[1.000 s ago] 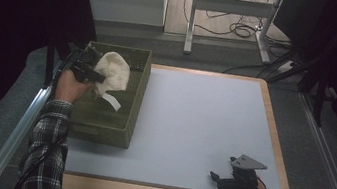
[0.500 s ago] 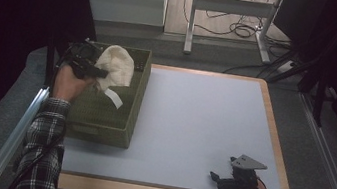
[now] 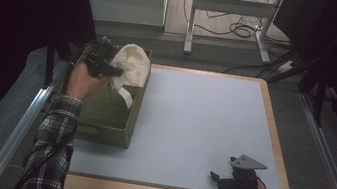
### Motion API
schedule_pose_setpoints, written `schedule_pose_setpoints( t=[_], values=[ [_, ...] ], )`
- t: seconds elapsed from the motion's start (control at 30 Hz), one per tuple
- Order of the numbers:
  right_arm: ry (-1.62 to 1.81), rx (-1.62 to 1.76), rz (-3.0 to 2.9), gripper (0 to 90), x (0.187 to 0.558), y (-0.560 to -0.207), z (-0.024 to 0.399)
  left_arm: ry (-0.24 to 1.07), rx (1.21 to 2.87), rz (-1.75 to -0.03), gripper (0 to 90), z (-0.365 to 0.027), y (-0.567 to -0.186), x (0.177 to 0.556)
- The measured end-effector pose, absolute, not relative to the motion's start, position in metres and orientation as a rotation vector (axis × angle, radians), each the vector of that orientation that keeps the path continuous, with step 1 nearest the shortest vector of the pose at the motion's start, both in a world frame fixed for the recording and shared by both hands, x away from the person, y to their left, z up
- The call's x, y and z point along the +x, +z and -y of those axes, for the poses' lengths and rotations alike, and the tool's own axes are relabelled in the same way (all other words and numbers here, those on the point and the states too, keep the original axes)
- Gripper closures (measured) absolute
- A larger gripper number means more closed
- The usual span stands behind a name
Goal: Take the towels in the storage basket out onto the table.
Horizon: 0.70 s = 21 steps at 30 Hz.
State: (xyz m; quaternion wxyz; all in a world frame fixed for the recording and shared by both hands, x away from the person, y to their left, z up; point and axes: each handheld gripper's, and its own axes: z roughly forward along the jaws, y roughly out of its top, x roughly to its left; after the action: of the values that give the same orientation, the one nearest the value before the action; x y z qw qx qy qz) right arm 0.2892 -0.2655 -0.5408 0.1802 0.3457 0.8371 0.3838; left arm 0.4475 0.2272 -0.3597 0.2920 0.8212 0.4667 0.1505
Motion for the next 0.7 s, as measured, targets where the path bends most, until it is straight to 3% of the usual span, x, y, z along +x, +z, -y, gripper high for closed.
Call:
schedule_pose_setpoints(
  t=[0.7],
  values=[
    [1.086, 0.978, -2.366, 5.5, 0.289, -0.541, 0.265, 0.345, 2.229, -1.087, 78.1, -0.156, -0.360, 0.460]
  ],
)
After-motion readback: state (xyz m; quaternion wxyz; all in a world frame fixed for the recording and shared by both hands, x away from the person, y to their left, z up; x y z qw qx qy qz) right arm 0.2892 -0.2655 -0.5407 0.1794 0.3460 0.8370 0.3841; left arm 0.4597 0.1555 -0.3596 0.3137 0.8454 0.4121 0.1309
